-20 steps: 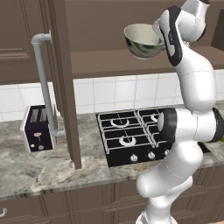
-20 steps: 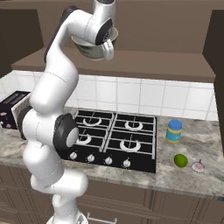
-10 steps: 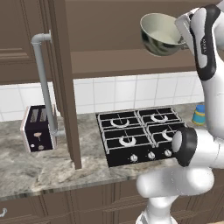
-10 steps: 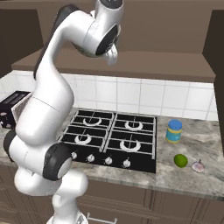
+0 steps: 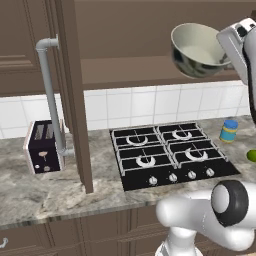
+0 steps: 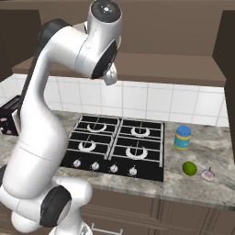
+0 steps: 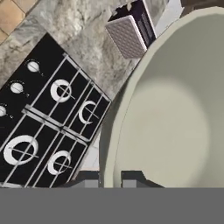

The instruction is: Open the cabinet. Place the bowl and condiment on the counter. Then place the lime and garlic on the cutting board.

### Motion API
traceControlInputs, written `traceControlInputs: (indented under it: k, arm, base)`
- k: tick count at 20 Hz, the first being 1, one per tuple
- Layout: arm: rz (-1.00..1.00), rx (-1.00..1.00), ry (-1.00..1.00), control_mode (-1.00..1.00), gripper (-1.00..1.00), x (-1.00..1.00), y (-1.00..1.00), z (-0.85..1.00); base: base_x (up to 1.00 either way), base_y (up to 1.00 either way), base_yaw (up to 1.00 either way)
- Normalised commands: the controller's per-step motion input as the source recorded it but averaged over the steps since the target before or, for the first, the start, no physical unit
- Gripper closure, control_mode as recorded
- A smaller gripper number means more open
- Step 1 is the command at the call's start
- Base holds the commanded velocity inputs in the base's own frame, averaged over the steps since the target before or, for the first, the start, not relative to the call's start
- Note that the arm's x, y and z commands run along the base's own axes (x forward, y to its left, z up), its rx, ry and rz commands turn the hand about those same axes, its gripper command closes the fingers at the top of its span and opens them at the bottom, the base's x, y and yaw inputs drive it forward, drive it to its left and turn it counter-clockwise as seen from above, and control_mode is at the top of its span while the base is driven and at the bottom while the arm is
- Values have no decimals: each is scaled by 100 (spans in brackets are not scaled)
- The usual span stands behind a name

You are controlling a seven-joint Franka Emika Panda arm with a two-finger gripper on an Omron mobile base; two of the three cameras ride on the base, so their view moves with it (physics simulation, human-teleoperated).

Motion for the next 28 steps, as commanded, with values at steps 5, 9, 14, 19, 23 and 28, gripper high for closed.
traceControlInputs:
  k: [5,9,14,19,23,28]
  arm:
    - [0,0,6,-100,100,-91,-15,-21]
    - [0,-2,15,-100,100,-58,-18,-44]
    - [0,-3,17,-100,100,-33,-24,-53]
    - [0,-2,17,-100,100,-28,-30,-55]
    - [-1,-2,15,-100,100,-28,-30,-54]
    - [-6,-3,9,-100,100,-21,-21,-67]
  base:
    - [0,0,0]
    - [0,0,0]
    - [0,0,0]
    - [0,0,0]
    - [0,0,0]
    - [0,0,0]
